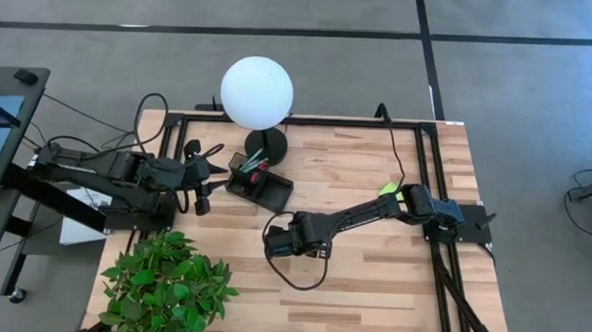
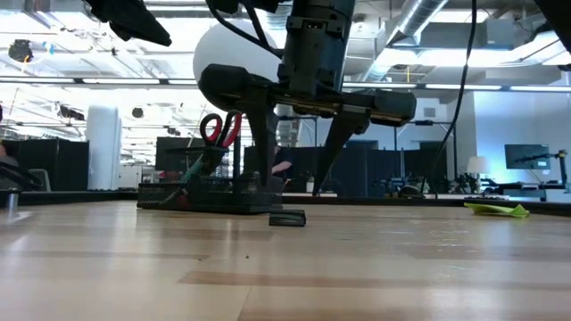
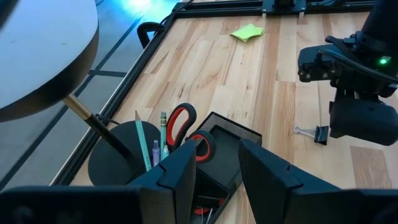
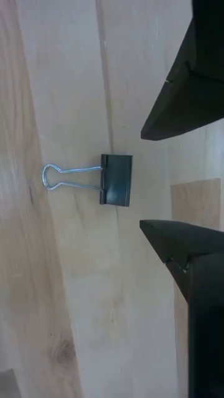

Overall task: Pick and place office supplies into organizer
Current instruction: Put the black binder clip into the black desk organizer

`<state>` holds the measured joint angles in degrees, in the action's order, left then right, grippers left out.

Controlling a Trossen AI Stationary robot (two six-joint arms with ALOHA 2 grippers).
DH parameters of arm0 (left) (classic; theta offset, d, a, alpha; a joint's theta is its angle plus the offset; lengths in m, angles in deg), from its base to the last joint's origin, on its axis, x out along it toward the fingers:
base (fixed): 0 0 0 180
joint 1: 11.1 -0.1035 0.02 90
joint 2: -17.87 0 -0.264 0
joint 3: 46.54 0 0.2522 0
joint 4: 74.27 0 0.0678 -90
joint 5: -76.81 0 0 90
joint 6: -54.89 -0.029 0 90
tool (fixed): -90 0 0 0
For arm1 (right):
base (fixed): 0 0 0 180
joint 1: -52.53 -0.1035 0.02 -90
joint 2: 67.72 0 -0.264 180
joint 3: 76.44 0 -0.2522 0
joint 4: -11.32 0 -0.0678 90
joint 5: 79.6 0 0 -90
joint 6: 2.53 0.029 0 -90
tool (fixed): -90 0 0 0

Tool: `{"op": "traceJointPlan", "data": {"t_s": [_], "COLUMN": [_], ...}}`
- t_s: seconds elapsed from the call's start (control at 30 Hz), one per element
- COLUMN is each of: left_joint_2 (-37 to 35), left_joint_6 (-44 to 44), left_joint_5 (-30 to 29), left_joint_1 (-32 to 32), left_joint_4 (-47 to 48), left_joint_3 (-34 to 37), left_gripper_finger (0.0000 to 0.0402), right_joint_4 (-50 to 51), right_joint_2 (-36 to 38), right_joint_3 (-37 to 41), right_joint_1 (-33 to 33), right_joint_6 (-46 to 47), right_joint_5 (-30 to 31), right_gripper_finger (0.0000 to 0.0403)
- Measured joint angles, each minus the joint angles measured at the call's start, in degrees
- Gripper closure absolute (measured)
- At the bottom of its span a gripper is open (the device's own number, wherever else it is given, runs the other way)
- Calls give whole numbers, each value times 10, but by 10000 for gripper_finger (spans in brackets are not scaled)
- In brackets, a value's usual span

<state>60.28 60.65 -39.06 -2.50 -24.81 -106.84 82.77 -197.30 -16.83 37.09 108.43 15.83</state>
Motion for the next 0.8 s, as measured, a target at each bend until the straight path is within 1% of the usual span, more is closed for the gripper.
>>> {"op": "traceJointPlan", "data": {"t_s": [0.13, 0.27, 0.4, 0.5, 0.57, 0.6, 0.8], "left_joint_2": [0, 0, 0, 0, 0, 0, 0], "left_joint_6": [0, 0, 0, 0, 0, 0, 0], "left_joint_5": [0, 0, 0, 0, 0, 0, 0], "left_joint_1": [0, 0, 0, 0, 0, 0, 0], "left_joint_4": [0, 0, 0, 0, 0, 0, 14], "left_joint_3": [0, 0, 0, 0, 0, 0, 0], "left_gripper_finger": [284, 284, 284, 284, 284, 284, 284], "right_joint_4": [1, 1, 1, -16, -4, -23, -15], "right_joint_2": [0, 0, -1, -24, -33, -37, -38], "right_joint_3": [0, 0, 0, -1, 3, 0, -1], "right_joint_1": [0, 0, 0, 1, 1, 2, 5], "right_joint_6": [0, 0, 1, 8, 17, 16, 15], "right_joint_5": [0, 5, 9, 8, 4, 0, -2], "right_gripper_finger": [170, 160, 159, 159, 158, 158, 158]}}
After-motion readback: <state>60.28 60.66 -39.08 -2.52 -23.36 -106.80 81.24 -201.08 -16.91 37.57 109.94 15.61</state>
